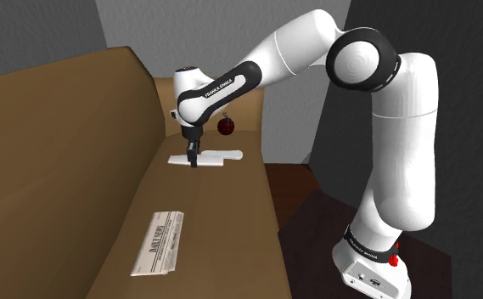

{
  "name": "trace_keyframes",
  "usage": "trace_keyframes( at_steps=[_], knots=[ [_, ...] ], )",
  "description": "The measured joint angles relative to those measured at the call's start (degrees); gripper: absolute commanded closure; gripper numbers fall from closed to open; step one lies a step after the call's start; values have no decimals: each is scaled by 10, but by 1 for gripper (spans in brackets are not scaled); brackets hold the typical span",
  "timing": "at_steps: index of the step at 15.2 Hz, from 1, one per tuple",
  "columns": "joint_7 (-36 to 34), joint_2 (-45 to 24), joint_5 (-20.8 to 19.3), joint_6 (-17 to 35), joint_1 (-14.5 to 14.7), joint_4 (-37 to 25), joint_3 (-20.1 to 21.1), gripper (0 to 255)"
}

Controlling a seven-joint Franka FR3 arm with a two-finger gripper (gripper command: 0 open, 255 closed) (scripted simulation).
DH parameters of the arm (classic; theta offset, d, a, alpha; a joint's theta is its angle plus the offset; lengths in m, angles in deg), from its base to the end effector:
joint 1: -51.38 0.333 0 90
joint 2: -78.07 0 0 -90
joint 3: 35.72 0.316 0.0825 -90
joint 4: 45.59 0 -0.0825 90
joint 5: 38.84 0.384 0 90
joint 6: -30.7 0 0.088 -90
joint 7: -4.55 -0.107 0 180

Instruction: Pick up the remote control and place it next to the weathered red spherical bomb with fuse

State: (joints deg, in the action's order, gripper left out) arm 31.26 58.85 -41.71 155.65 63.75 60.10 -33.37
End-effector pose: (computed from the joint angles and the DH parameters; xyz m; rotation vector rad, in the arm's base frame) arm 0.6123 0.1573 0.3454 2.8979 1.1398 -0.0027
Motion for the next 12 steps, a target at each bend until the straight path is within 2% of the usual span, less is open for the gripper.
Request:
trace_keyframes(
  at_steps=[12],
  knots=[
    [4, 37, 4, -81, -1, -44, 1, 255]
  ],
)
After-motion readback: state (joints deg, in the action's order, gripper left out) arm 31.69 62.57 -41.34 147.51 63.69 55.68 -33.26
